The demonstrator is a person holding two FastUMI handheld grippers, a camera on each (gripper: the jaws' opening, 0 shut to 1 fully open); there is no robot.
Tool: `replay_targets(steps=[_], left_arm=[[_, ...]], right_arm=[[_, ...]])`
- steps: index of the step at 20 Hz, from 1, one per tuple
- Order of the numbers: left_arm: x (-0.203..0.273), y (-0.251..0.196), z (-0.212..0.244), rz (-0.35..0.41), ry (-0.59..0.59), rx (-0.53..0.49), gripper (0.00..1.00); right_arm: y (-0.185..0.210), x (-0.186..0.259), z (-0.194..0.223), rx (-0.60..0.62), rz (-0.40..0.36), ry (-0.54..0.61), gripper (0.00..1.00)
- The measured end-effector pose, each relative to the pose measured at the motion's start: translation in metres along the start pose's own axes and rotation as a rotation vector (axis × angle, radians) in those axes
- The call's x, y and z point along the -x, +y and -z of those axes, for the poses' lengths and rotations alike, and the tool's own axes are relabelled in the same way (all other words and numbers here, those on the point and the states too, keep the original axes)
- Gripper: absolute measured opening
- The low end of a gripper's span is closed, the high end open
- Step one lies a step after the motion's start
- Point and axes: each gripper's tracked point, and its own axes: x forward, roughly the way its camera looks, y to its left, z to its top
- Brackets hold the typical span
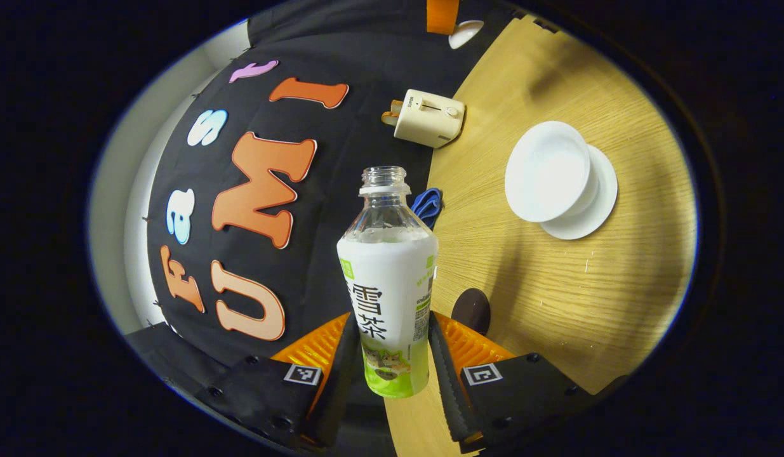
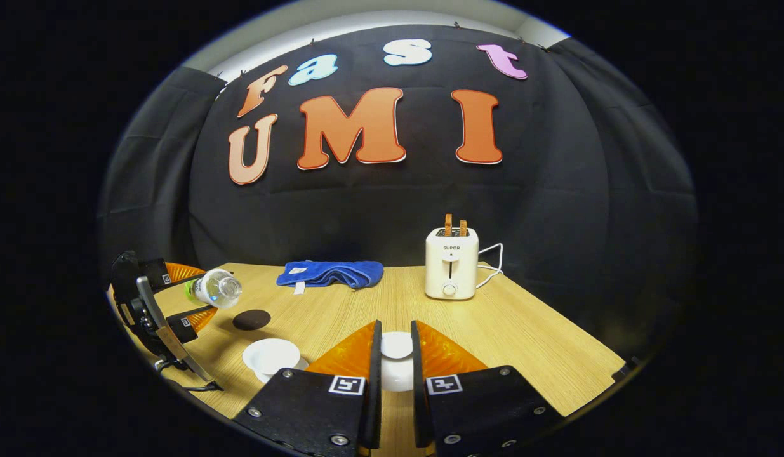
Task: Open the teacup lid with one hand, grasp the water bottle and pour water into the teacup with the other hand; after pouring, place the water bottle on the coaster and then close the teacup lid.
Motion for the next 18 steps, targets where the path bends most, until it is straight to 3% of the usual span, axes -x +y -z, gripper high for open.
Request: replay_targets(steps=[11, 18], left_arm=[[0.004, 0.013, 0.009, -0.059, 0.002, -0.221, 0.66], [0.005, 0.02, 0.007, -0.072, -0.004, -0.305, 0.65]], right_arm=[[-0.003, -0.001, 0.004, -0.009, 0.001, 0.005, 0.21], [-0.005, -0.001, 0.002, -0.01, 0.0, 0.001, 0.21]])
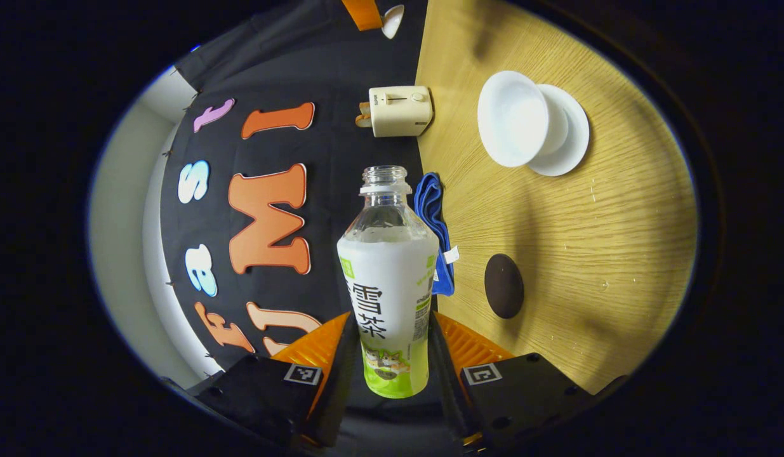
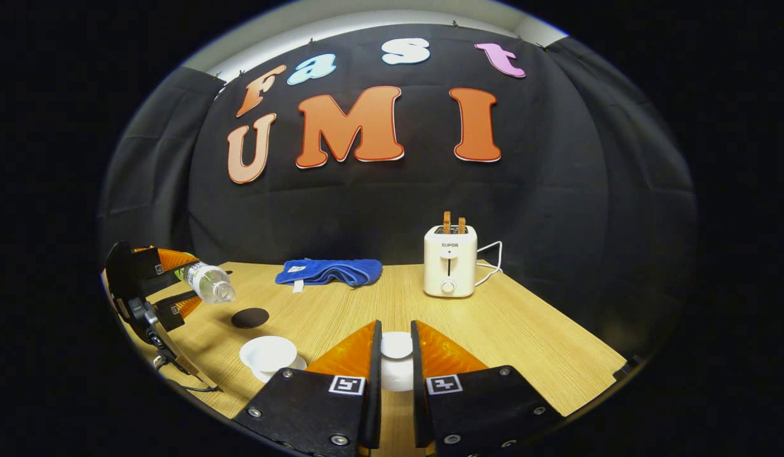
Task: Open the teacup lid with one hand, grasp the water bottle and pour water into the teacup with the other hand; after pouring, place the water bottle on the coaster and then close the teacup lid.
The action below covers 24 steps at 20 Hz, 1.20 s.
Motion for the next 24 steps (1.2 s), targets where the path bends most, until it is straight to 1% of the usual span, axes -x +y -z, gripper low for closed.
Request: replay_targets(steps=[2, 3, 4, 5, 7, 13, 17, 24], left_arm=[[0.001, 0.004, -0.001, -0.014, -0.002, -0.034, 0.65], [0.001, 0.003, -0.002, -0.012, -0.005, -0.045, 0.65], [0.003, 0.004, 0.0, -0.014, -0.007, -0.06, 0.66], [0.003, 0.005, -0.001, -0.019, -0.009, -0.075, 0.65], [0.004, 0.002, -0.002, -0.027, -0.014, -0.07, 0.65], [0.0, 0.005, -0.002, -0.058, -0.018, -0.131, 0.66], [0.001, 0.009, -0.002, -0.088, -0.026, -0.157, 0.67], [0.004, 0.02, -0.005, -0.12, -0.033, -0.192, 0.67]], right_arm=[[0.003, 0.001, -0.001, -0.002, -0.007, -0.006, 0.21], [0.004, 0.001, -0.001, -0.001, -0.011, -0.006, 0.17], [0.004, 0.0, 0.0, 0.003, -0.011, -0.005, 0.21], [0.005, 0.0, 0.001, 0.006, -0.013, -0.003, 0.21], [0.011, -0.001, 0.001, 0.0, -0.027, -0.002, 0.21], [0.025, -0.002, 0.002, 0.033, -0.055, -0.001, 0.21], [0.028, -0.002, 0.003, 0.048, -0.057, -0.001, 0.21], [0.031, -0.002, 0.003, 0.05, -0.066, 0.0, 0.21]])
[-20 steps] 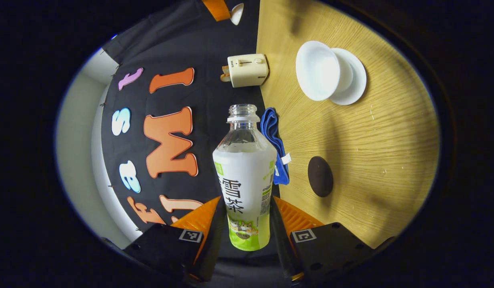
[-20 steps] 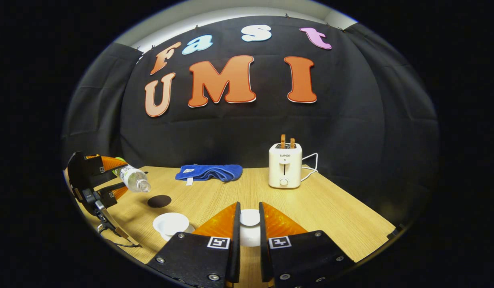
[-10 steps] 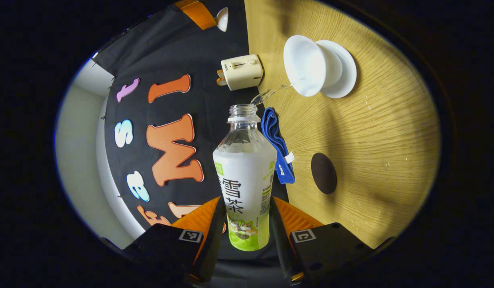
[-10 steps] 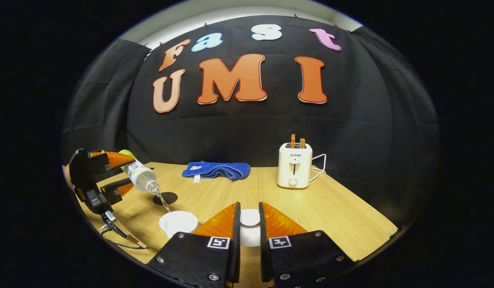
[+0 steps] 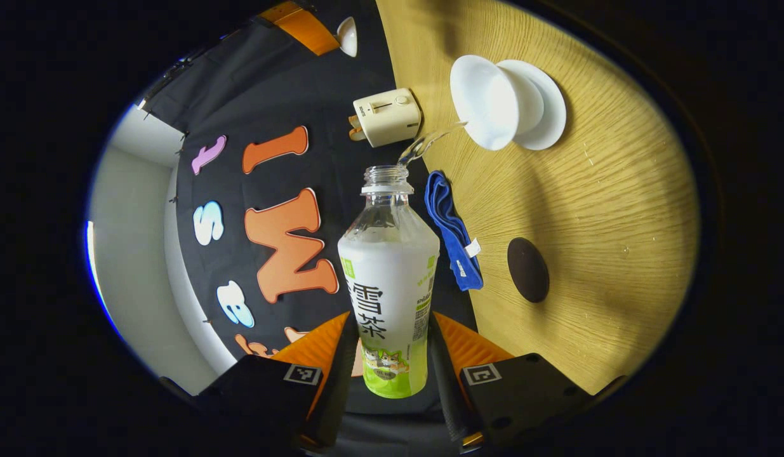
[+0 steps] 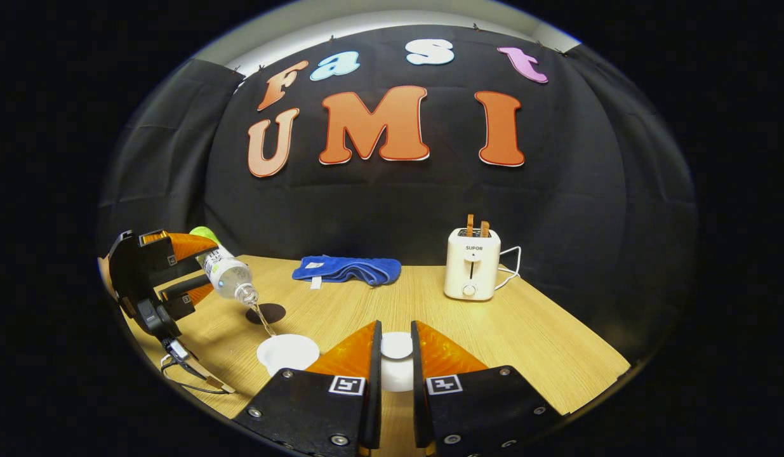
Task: Open the teacup lid with one hand, grasp the water bottle and pour water into the teacup with the other hand; after pouring, place the water bottle on the coaster and then close the teacup lid.
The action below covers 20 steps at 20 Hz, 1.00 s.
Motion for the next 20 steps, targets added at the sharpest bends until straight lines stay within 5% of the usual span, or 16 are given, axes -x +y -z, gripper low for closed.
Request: replay_targets(steps=[20], left_arm=[[-0.002, 0.027, -0.007, -0.084, -0.037, -0.162, 0.66]], right_arm=[[0.003, 0.003, -0.003, 0.043, -0.013, -0.011, 0.21]])
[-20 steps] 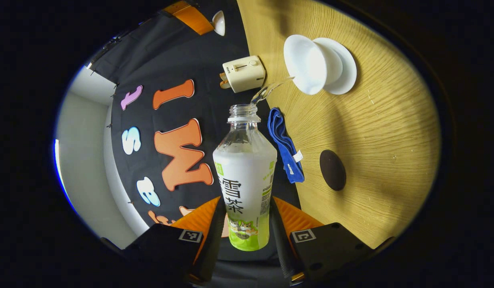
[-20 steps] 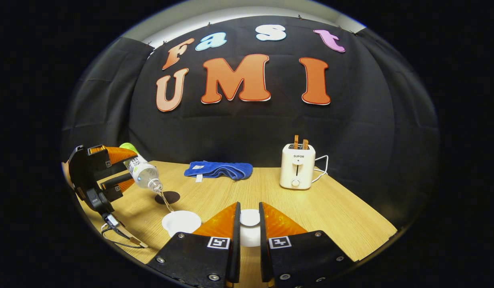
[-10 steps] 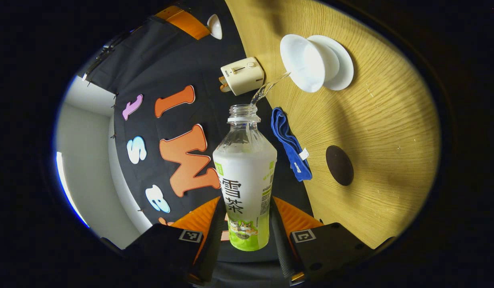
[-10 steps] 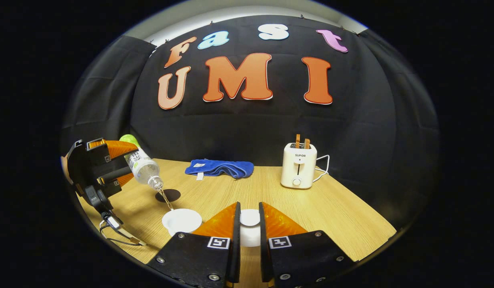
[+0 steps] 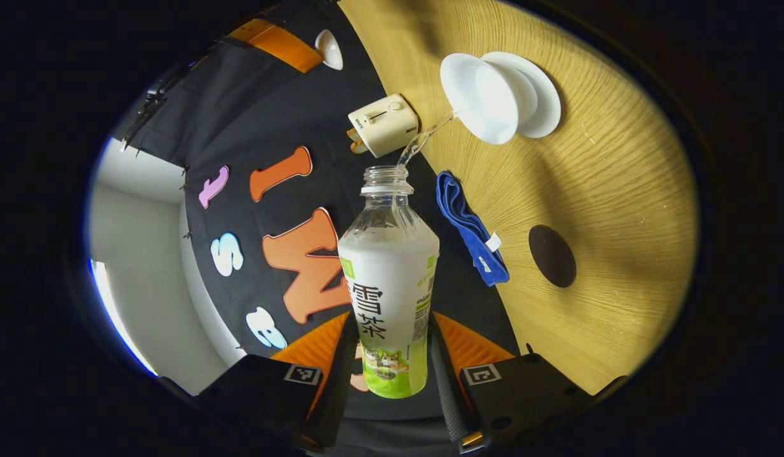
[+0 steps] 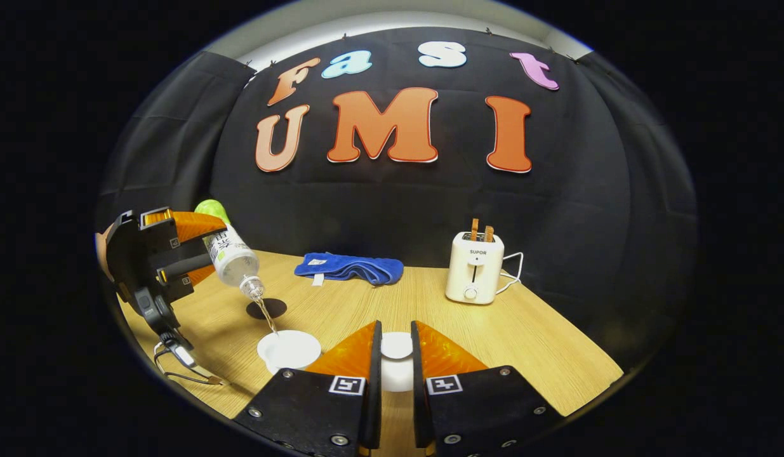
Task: Open the teacup lid with one hand, grasp the water bottle and pour water into the teacup with the other hand; after pouring, place the water bottle on the coaster and then close the teacup lid.
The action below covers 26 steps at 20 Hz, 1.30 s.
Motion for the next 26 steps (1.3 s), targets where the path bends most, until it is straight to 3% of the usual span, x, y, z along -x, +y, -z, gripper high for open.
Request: replay_targets(steps=[16, 26], left_arm=[[0.001, 0.017, -0.015, -0.035, -0.045, -0.115, 0.66], [-0.003, 0.018, -0.021, -0.007, -0.063, -0.186, 0.66]], right_arm=[[0.005, 0.002, -0.002, 0.012, -0.017, 0.0, 0.21], [0.009, 0.0, 0.004, 0.033, -0.028, 0.014, 0.21]])
